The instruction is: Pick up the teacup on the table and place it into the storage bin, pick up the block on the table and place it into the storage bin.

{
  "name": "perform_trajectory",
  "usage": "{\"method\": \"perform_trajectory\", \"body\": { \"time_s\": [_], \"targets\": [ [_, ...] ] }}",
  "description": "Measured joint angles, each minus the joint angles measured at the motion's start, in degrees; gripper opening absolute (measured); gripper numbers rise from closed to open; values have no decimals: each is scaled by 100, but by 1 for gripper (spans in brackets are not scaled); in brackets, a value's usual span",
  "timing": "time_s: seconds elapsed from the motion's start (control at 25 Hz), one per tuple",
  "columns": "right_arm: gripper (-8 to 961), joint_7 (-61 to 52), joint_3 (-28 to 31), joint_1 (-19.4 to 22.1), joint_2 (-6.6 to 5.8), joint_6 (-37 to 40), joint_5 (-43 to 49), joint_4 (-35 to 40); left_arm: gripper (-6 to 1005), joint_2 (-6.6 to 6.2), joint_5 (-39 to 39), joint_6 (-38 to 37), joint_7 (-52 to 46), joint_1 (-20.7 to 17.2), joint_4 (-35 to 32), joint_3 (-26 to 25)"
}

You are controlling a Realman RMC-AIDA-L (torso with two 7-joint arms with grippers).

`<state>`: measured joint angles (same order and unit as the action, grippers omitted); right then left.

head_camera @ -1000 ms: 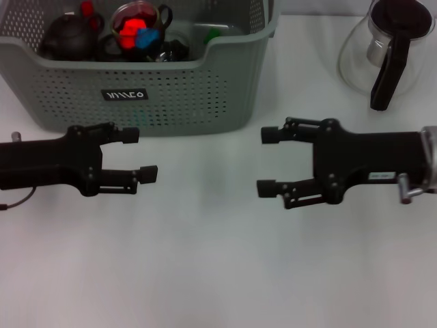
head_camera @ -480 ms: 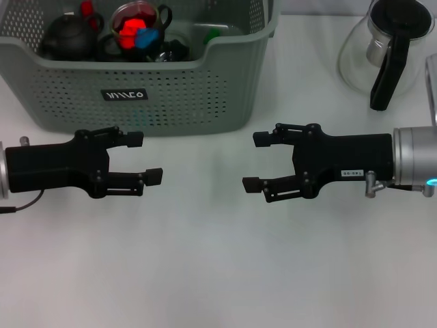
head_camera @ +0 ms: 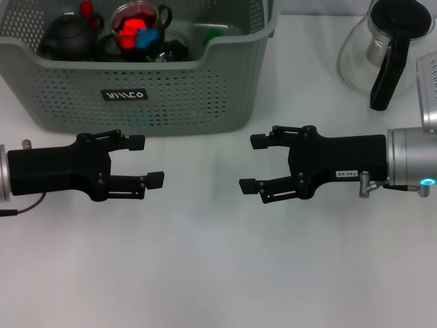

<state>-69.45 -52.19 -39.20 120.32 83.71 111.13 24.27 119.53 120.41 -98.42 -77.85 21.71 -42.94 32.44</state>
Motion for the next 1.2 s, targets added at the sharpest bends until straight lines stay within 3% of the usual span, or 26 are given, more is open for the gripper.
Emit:
{"method": "perform_trajectory", "body": {
  "time_s": [1.2],
  "targets": [
    [927,8,0,71,0,-5,4,-73,905,45,50,-234,10,43,14,-1]
  ]
}}
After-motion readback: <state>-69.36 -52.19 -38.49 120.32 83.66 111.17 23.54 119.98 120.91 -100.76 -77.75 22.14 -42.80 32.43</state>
